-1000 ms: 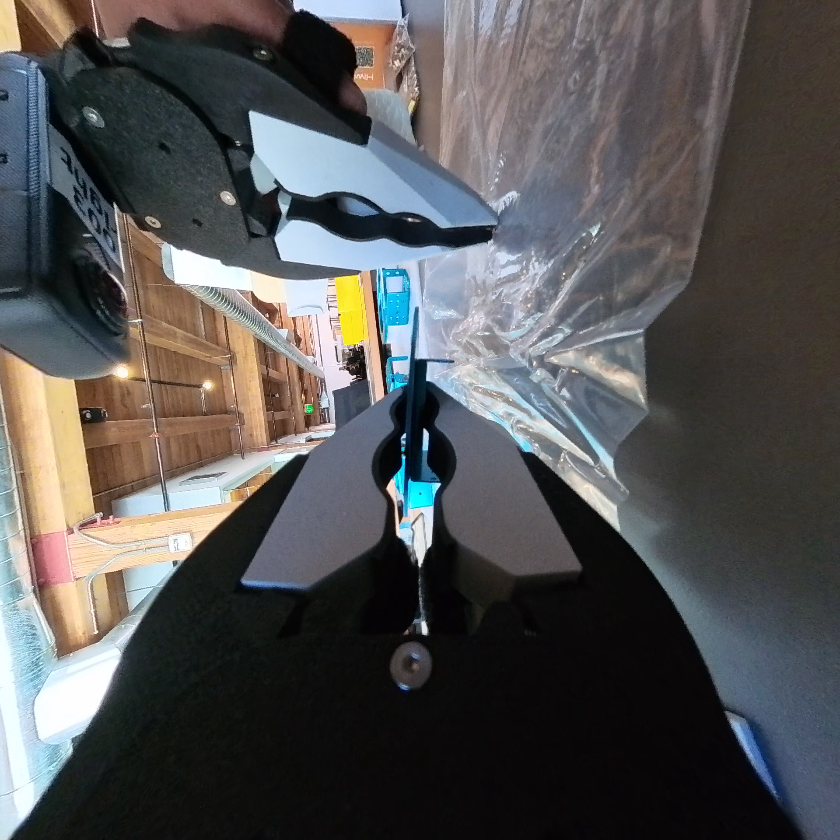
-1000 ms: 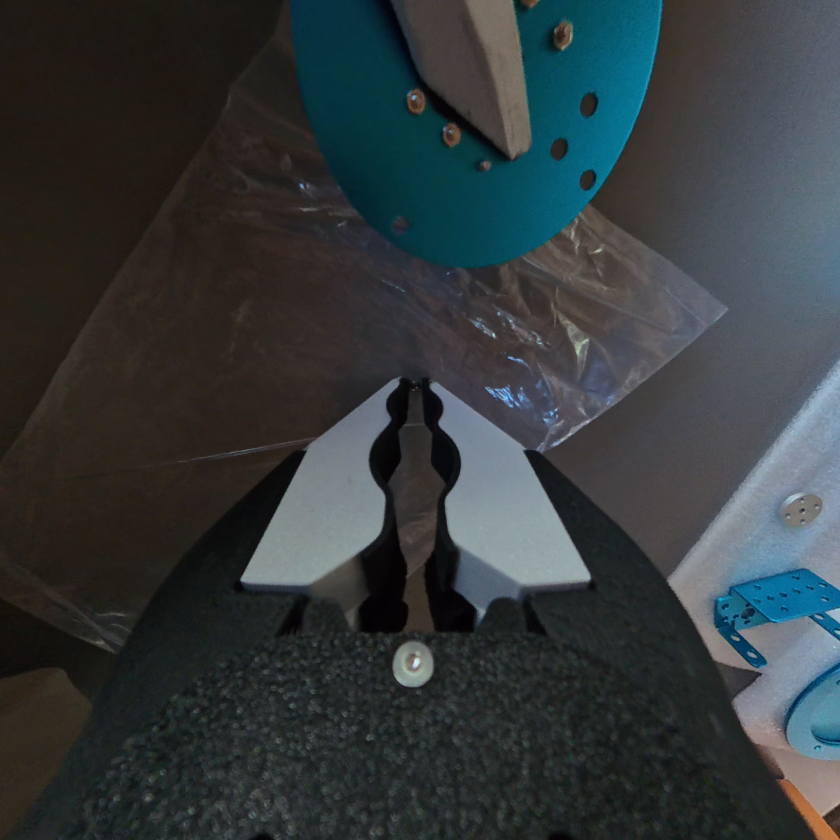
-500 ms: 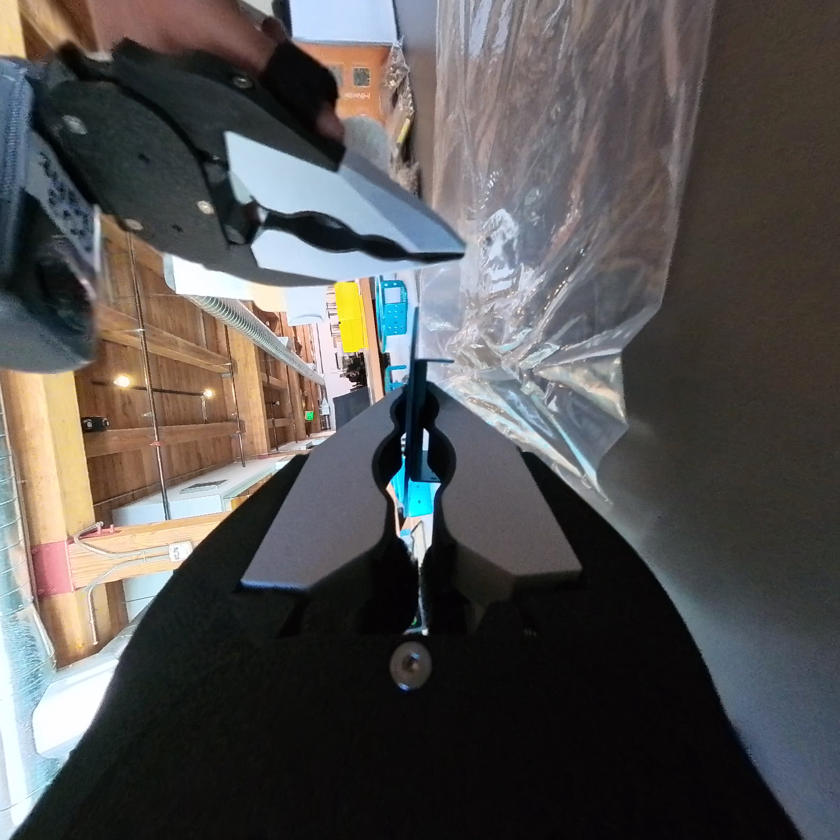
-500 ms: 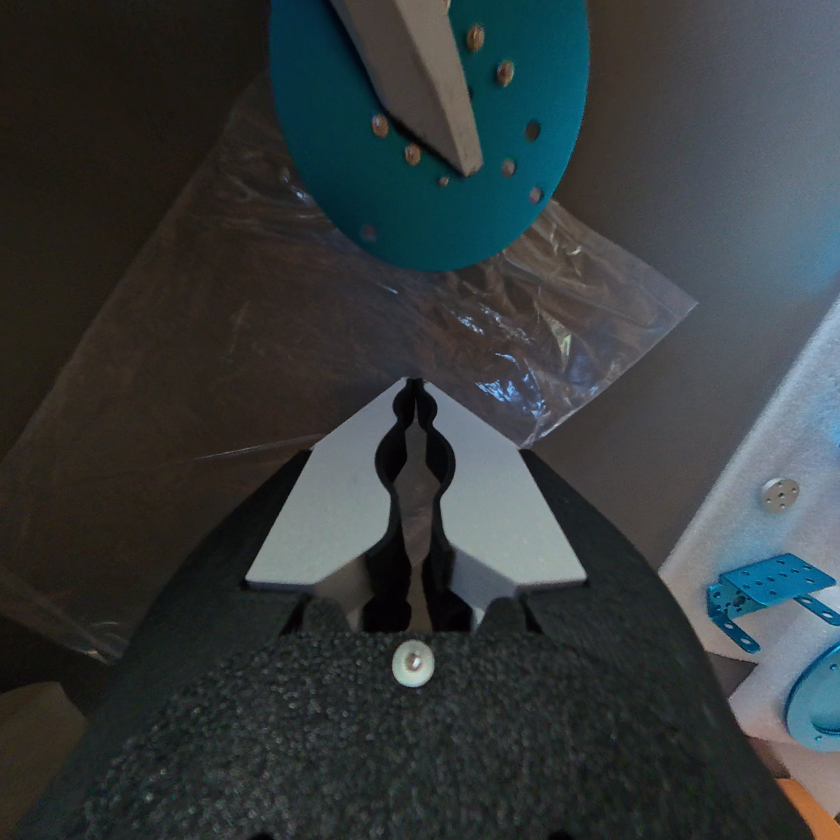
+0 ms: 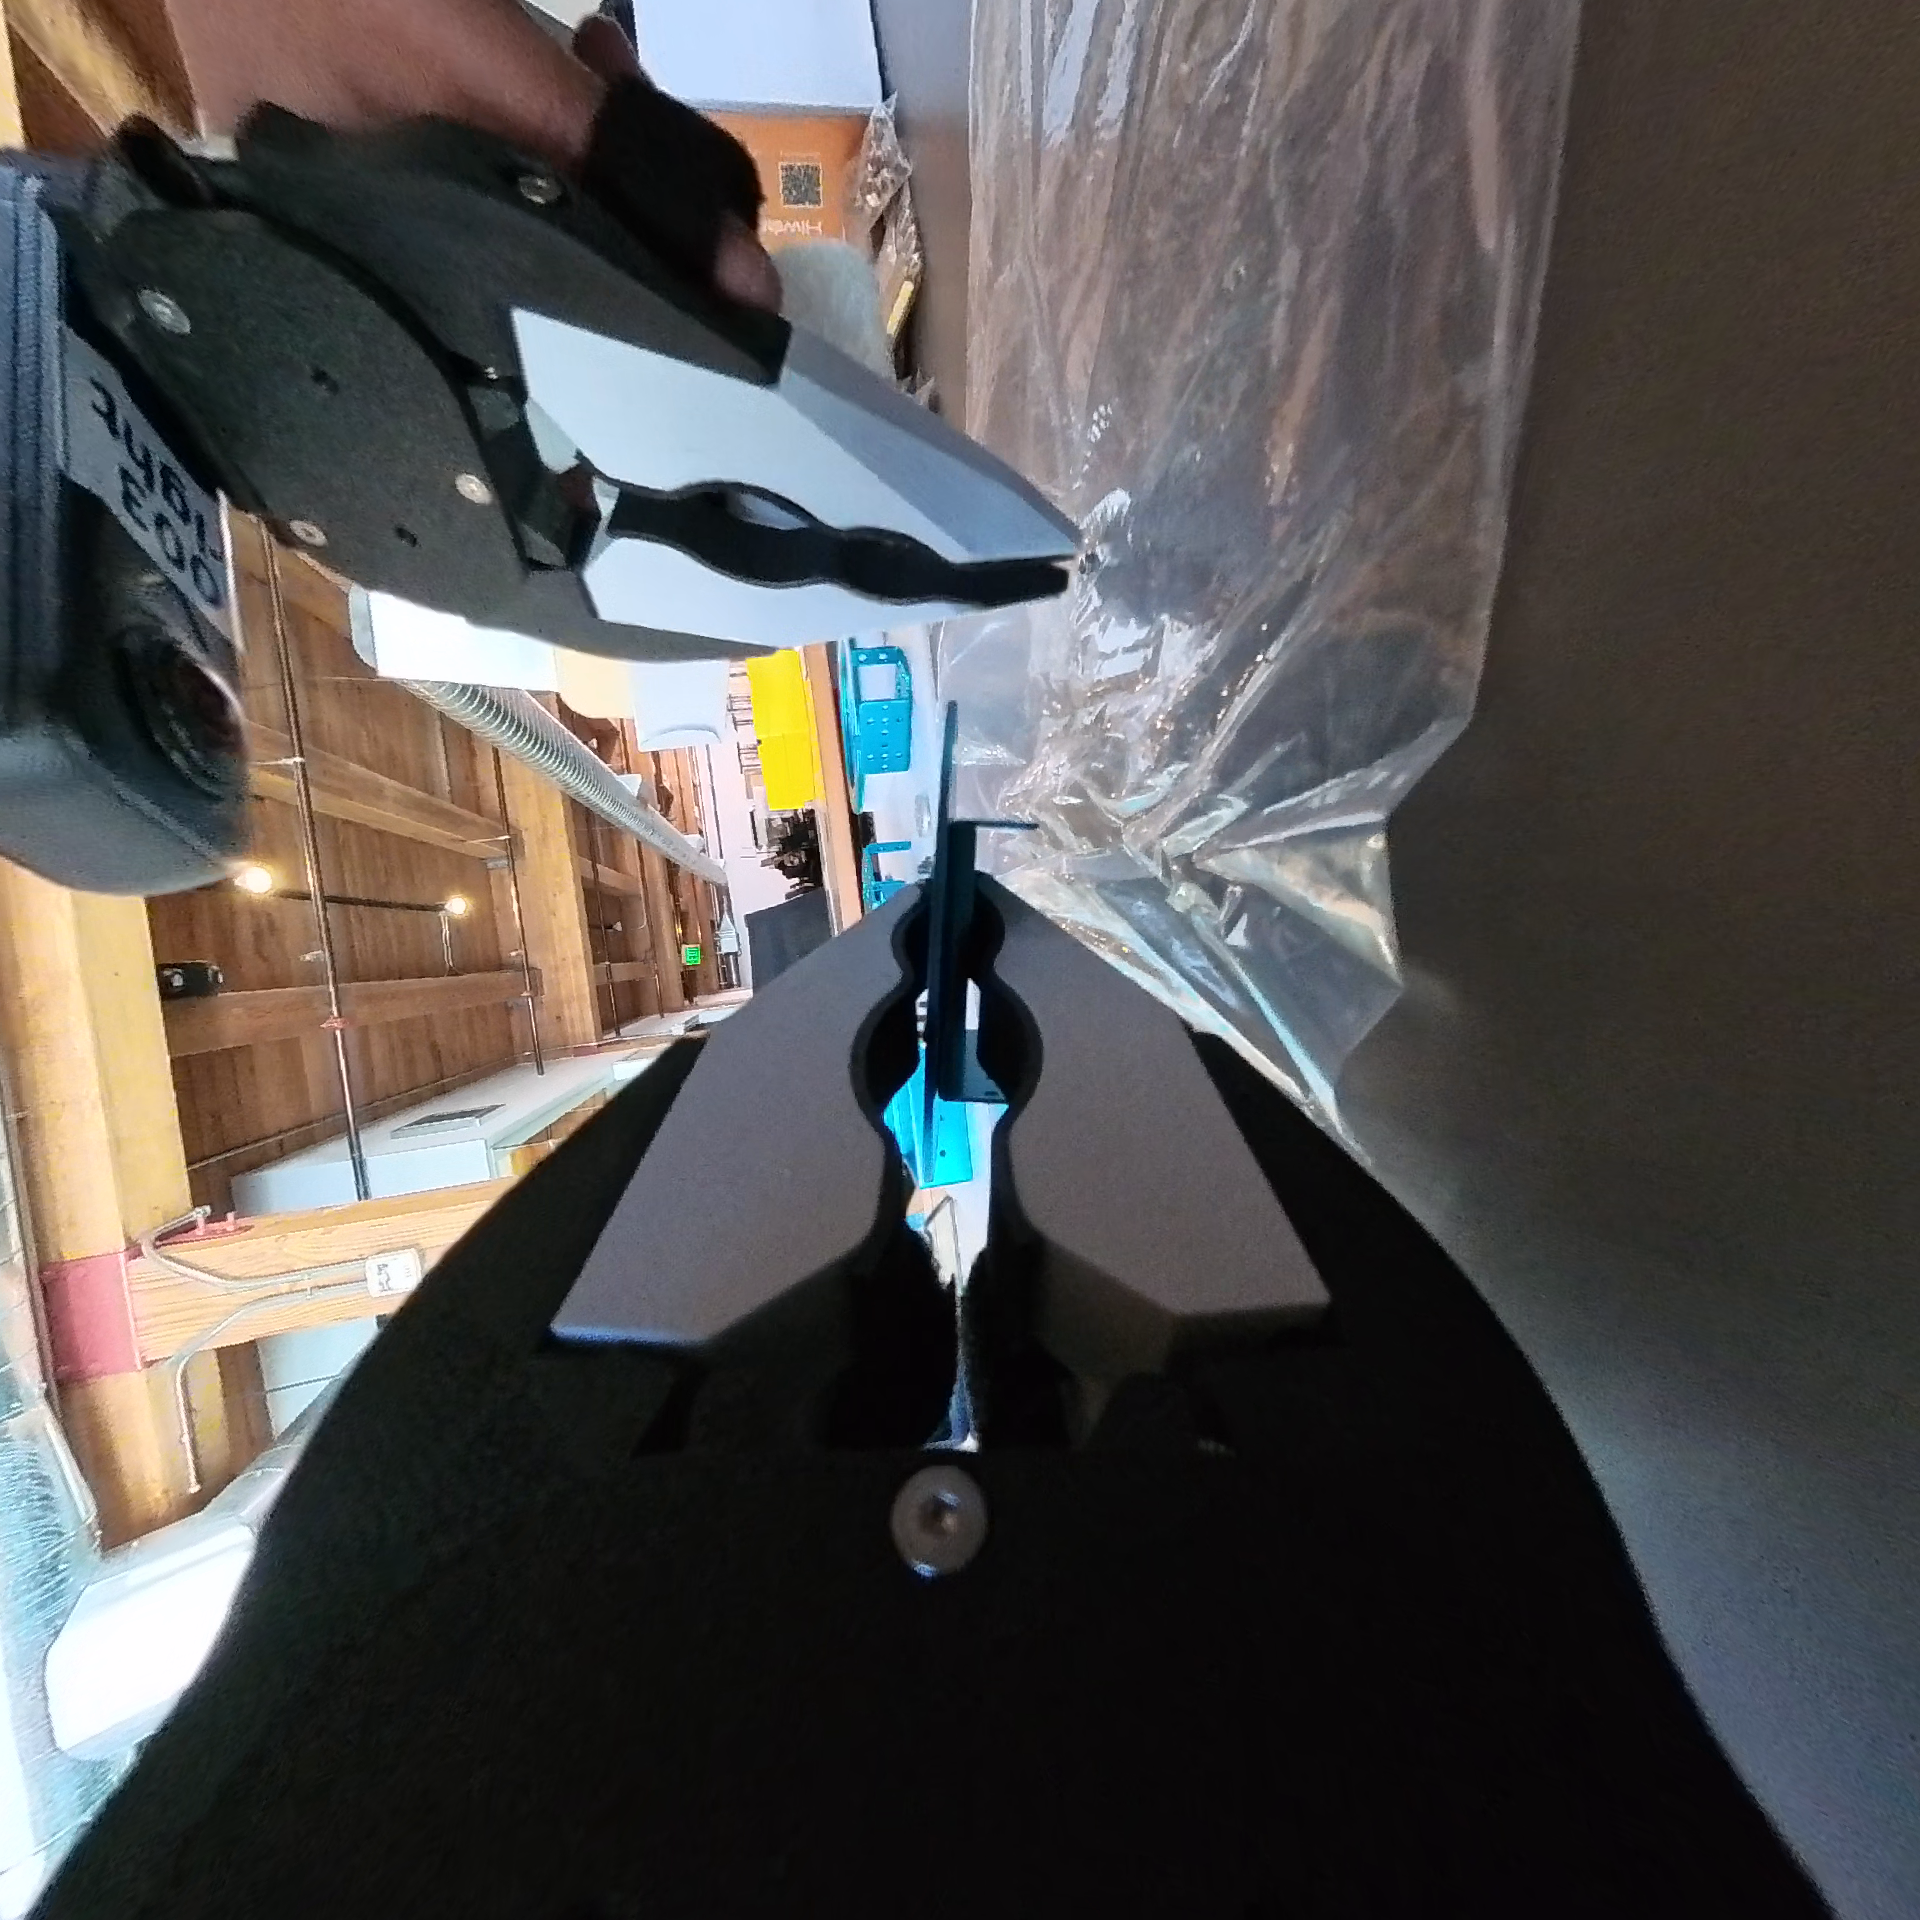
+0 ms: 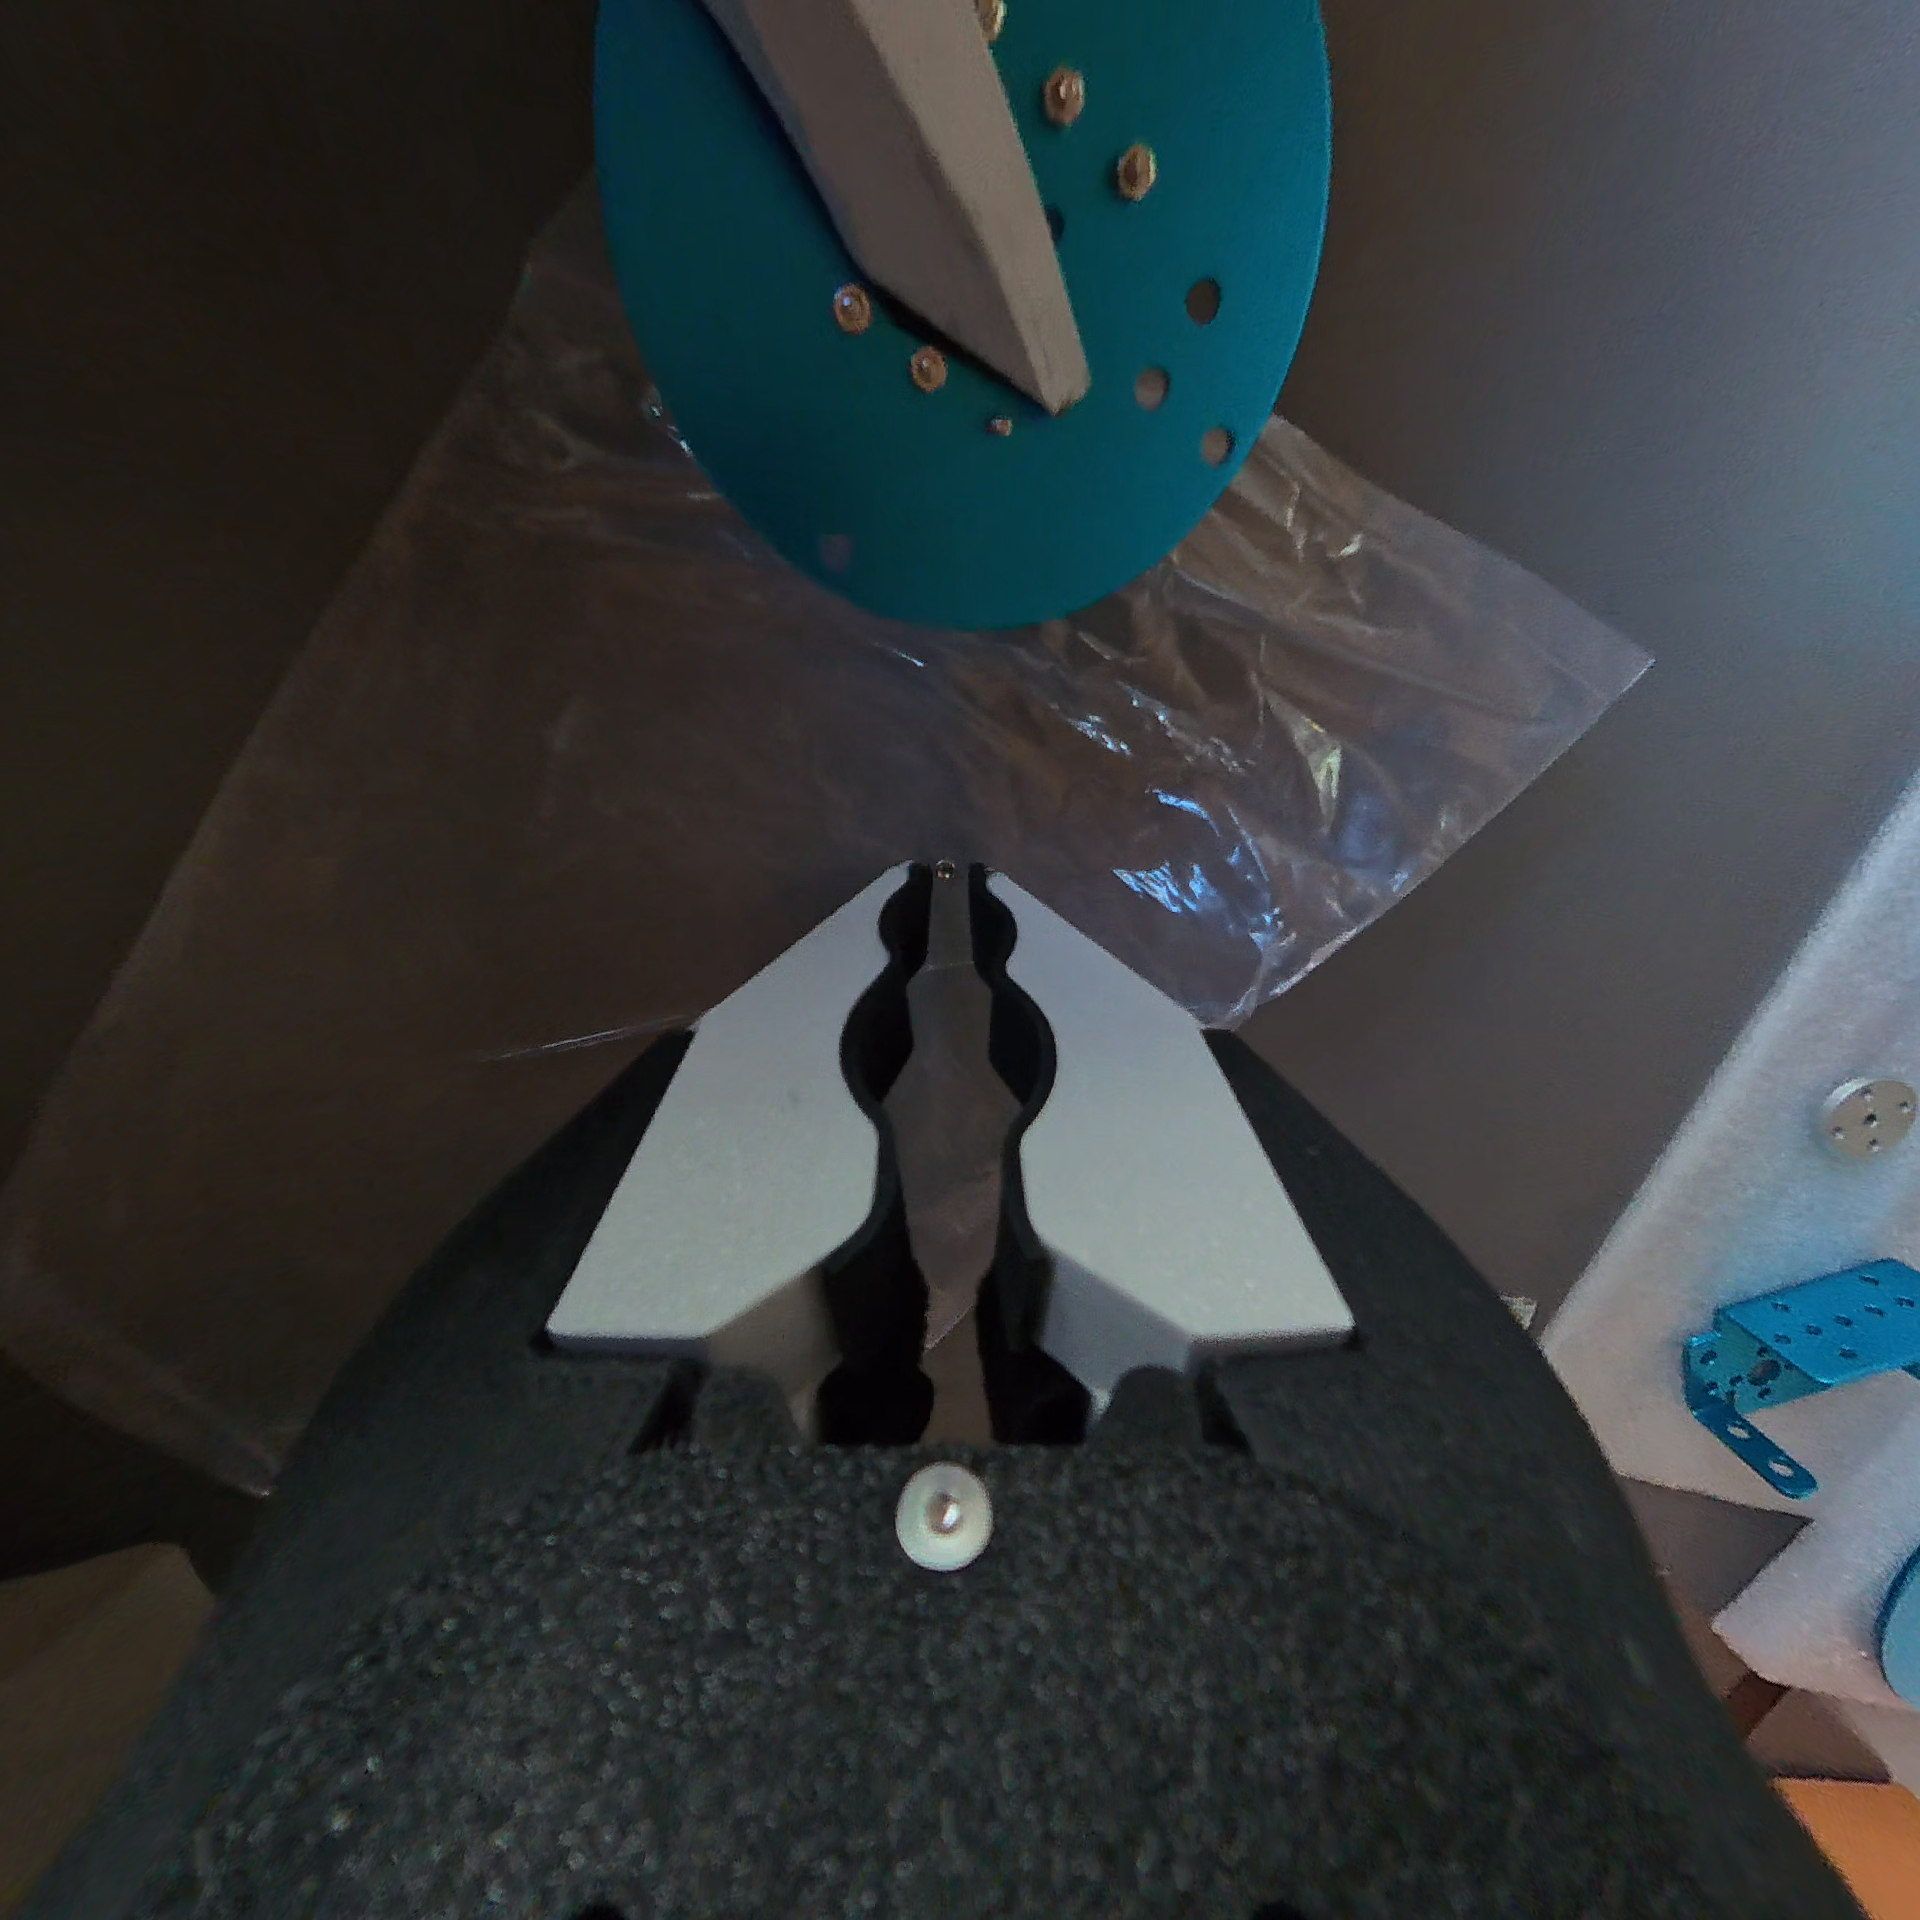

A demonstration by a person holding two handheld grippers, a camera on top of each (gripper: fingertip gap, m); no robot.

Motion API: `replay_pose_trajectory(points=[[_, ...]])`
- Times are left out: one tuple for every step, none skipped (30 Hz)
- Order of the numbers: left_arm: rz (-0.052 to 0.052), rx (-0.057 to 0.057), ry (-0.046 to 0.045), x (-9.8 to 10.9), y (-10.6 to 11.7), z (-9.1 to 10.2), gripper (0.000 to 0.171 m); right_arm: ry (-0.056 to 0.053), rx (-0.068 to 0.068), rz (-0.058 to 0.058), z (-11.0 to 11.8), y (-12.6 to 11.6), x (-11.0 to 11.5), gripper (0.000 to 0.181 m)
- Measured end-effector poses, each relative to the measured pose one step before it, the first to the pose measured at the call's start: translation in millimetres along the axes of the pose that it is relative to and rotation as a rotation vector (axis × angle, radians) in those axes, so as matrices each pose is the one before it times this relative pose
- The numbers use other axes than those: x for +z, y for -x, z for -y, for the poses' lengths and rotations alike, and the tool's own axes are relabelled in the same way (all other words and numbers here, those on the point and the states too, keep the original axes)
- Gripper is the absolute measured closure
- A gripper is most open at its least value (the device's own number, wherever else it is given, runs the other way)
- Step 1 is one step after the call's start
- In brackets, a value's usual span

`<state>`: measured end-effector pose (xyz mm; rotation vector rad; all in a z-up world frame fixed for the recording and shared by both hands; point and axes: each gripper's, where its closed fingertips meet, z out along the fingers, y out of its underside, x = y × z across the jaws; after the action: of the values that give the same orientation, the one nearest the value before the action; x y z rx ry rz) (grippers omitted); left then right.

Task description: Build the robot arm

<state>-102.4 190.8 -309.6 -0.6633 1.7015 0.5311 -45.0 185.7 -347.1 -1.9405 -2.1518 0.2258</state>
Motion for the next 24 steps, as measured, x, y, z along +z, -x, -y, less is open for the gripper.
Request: replay_pose_trajectory(points=[[0.0006, 0.0001, 0.00074, 0.22, 0.15, -0.26, 0.17, 0.0129, -0.003, -0.0001, -1.36, -0.08, 1.28, 0.175], [-0.0001, -0.001, 0.00122, 0.09, 0.05, -0.39, 0.17, 0.0083, -0.0037, 0.0053, -1.06, 0.65, 1.4, 0.176], [-0.0013, -0.0017, 0.00133, 0.15, -0.15, -0.48, 0.17, -0.0085, 0.0001, 0.0016, 1.03, -0.07, 0.26, 0.177], [-0.0005, 0.0003, 0.00034, -0.06, -0.26, -0.26, 0.17, -0.0022, 0.002, 0.0039, 0.06, 0.01, 0.03, 0.177], [-0.0003, 0.0007, 0.00035, 0.01, -0.18, -0.19, 0.17, -0.0031, 0.0019, 0.004, 0.33, 0.2, 0.01, 0.178], [-0.0004, -0.0003, 0.00021, -0.01, -0.08, -0.03, 0.17, -0.0051, -0.0016, 0.0027, 0.55, 0.29, 0.21, 0.178], [-0.0007, -0.0009, -0.00061, 0.03, -0.07, 0.23, 0.17, 0.0016, -0.0073, -0.0025, 0.08, 0.02, -0.08, 0.177], [-0.0008, -0.0009, -0.0011, -0.01, -0.08, 0.23, 0.17, 0.0079, -0.0087, -0.0065, -0.46, -0.37, -0.15, 0.177], [-0.0005, -0.0003, -0.00081, -0.01, -0.1, 0.19, 0.17, 0.0079, -0.0056, -0.0068, -0.22, -0.73, -0.06, 0.177], [-0.0007, 0.0003, 0.00009, 0.02, -0.17, -0.01, 0.17, 0.0022, -0.0028, 0.0039, 0.75, 0.43, 0.22, 0.177], [-0.0005, 0.0007, 0.0, 0.12, -0.2, 0.07, 0.17, -0.0018, -0.0034, 0.0076, 1.16, 0.91, 0.25, 0.178], [-0.0004, 0.0002, -0.0003, 0.02, -0.04, 0.04, 0.17, 0.0014, -0.0039, 0.003, 0.75, 0.12, 0.25, 0.178], [-0.0005, -0.0002, 0.00041, -0.03, -0.09, -0.06, 0.17, 0.0044, -0.0046, 0.0031, 0.29, 0.19, 0.22, 0.178], [-0.0011, 0.0005, 0.00133, 0.23, -0.25, -0.2, 0.17, 0.0048, -0.0017, 0.0026, -0.17, -0.02, 0.01, 0.179], [-0.0014, 0.0012, 0.00243, 0.15, -0.25, -0.35, 0.17, 0.0041, 0.0013, 0.0032, -0.1, -0.03, -0.04, 0.179], [0.0004, 0.0016, 0.00173, 0.08, -0.09, -0.39, 0.17, 0.0013, 0.0046, 0.0034, -0.03, 0.06, 0.09, 0.179], [0.0022, 0.0009, -0.00034, -0.11, 0.34, 0.05, 0.17, -0.0003, 0.0021, 0.0017, 0.0, -0.11, -0.06, 0.179], [0.003, 0.0, -0.00171, -0.29, 0.63, 0.32, 0.17, -0.0003, -0.0047, -0.0032, -0.17, -0.24, -0.06, 0.179], [0.0017, -0.0003, -0.00156, -0.3, 0.43, 0.44, 0.17, -0.0027, -0.0101, -0.0096, 0.18, -0.1, 0.02, 0.179], [0.0003, 0.0002, -0.0007, -0.01, 0.04, 0.31, 0.17, -0.0001, -0.0102, -0.0133, -0.3, -0.3, -0.24, 0.179], [0.0016, 0.0021, -0.00099, -0.09, 0.13, 0.36, 0.17, 0.0018, -0.0071, -0.0142, -0.33, -0.67, -0.73, 0.179], [0.0012, 0.0013, -0.00158, -0.07, 0.12, 0.44, 0.17, -0.0063, -0.0033, -0.0066, 1.09, 0.01, -1.7, 0.179], [-0.0011, -0.0011, -0.00136, -0.04, -0.26, 0.34, 0.17, -0.0106, 0.0014, -0.0022, 1.9, 0.11, -2.61, 0.179], [-0.0013, -0.0001, -0.00093, 0.12, -0.38, 0.27, 0.17, -0.0112, 0.0043, -0.0027, 2.37, -0.39, -3.45, 0.179]])
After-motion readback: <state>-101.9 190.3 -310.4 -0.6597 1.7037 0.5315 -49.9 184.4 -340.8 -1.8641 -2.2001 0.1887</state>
